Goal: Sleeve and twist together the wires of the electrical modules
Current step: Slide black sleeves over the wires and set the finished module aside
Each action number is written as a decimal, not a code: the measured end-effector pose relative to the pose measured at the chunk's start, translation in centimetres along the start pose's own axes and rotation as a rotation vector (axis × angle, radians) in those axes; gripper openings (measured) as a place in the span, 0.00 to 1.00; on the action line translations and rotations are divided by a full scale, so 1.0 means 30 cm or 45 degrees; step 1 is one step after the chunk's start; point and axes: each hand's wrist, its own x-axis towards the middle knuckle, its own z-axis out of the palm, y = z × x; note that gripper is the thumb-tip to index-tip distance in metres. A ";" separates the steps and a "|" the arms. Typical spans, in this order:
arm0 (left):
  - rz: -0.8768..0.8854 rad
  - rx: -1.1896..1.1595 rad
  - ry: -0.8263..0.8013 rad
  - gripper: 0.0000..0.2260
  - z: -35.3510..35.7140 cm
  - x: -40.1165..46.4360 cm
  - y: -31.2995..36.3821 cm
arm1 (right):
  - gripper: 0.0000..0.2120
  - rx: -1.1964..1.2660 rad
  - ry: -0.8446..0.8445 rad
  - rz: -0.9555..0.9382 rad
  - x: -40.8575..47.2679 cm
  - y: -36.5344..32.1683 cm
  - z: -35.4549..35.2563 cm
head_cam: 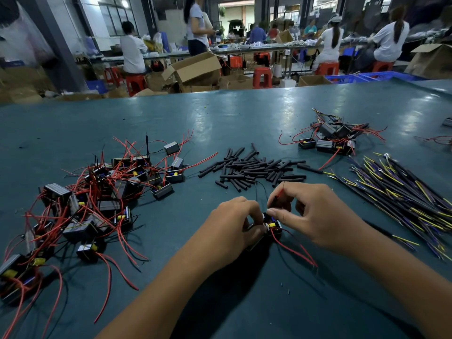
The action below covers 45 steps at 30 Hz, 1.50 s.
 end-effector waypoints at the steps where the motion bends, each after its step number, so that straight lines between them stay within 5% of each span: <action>1: -0.008 -0.025 0.023 0.08 0.002 -0.001 0.000 | 0.04 -0.010 -0.006 0.006 0.001 0.002 0.004; 12: 0.029 -0.059 0.016 0.11 0.009 0.002 -0.002 | 0.06 -0.003 -0.090 0.096 0.007 0.015 0.006; 18: 0.039 -0.012 0.045 0.08 0.012 0.012 -0.001 | 0.21 -0.179 -0.178 0.366 0.001 0.033 0.020; 29: 0.016 -0.032 0.103 0.04 -0.011 0.019 -0.019 | 0.06 -0.385 -0.398 0.290 0.005 0.028 -0.004; 37: 0.057 -0.033 -0.014 0.01 -0.018 0.017 -0.022 | 0.16 -0.420 -0.376 0.288 0.005 0.012 0.015; 45: 0.060 -0.021 -0.034 0.02 -0.022 0.018 -0.030 | 0.14 -0.524 -0.503 0.233 0.009 0.031 -0.015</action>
